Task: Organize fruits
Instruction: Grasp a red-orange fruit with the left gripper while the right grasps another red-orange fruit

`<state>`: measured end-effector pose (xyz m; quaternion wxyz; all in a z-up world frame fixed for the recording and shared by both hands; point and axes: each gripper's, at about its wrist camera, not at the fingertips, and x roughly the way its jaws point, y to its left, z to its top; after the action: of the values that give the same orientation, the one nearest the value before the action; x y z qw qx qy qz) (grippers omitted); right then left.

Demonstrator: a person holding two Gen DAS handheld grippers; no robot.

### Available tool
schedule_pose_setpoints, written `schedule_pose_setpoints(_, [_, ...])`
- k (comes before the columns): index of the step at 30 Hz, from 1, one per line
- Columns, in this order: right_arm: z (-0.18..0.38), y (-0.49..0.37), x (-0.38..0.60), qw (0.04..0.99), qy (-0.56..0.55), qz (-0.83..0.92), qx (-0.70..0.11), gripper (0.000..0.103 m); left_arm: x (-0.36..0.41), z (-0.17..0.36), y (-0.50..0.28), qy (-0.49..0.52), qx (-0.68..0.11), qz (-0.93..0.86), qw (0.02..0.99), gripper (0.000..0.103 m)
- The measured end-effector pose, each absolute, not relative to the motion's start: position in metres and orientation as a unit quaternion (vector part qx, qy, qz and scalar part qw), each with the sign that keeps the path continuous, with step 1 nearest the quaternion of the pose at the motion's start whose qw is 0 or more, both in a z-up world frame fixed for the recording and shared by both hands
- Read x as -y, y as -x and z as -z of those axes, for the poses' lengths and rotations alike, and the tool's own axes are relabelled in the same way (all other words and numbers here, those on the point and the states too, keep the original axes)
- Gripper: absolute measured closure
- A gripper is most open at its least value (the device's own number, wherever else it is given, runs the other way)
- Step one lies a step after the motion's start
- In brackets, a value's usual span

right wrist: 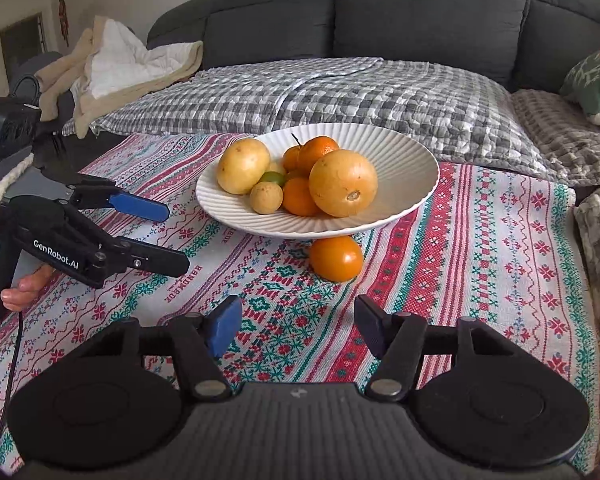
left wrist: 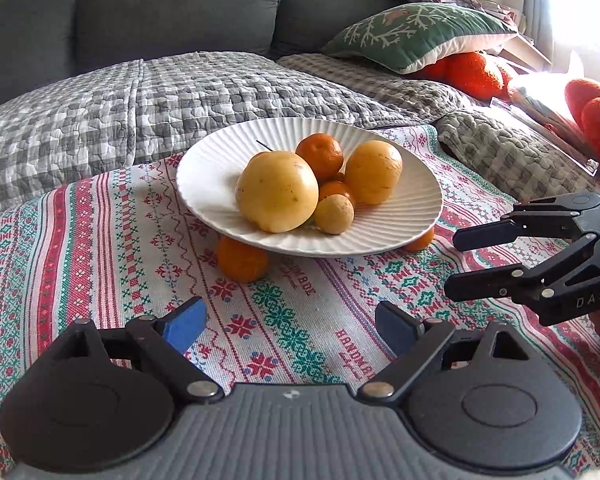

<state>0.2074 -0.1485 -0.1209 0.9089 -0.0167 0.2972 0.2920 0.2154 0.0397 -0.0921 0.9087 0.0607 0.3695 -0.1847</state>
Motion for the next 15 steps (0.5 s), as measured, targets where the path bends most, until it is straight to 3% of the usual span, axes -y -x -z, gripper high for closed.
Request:
schedule_pose_setpoints(6, [0.128,-0.217,0.142,0.92,0.028,-0.267,-0.285,0.045,-0.039,0.095,-0.236,-0.031,-0.37,0.183,0.91,0.016])
schedule_pose_setpoints(11, [0.127,-0.221,0.14,0.924,0.034,-0.267,-0.271,0.046,-0.031,0.1,-0.243,-0.062,-0.351,0.175,0.918,0.016])
schedule_pose_setpoints(15, [0.13,-0.224,0.135,0.924,0.038,-0.267,-0.271,0.055,-0.02,0.102,-0.241,-0.111,-0.328,0.182,0.92,0.023])
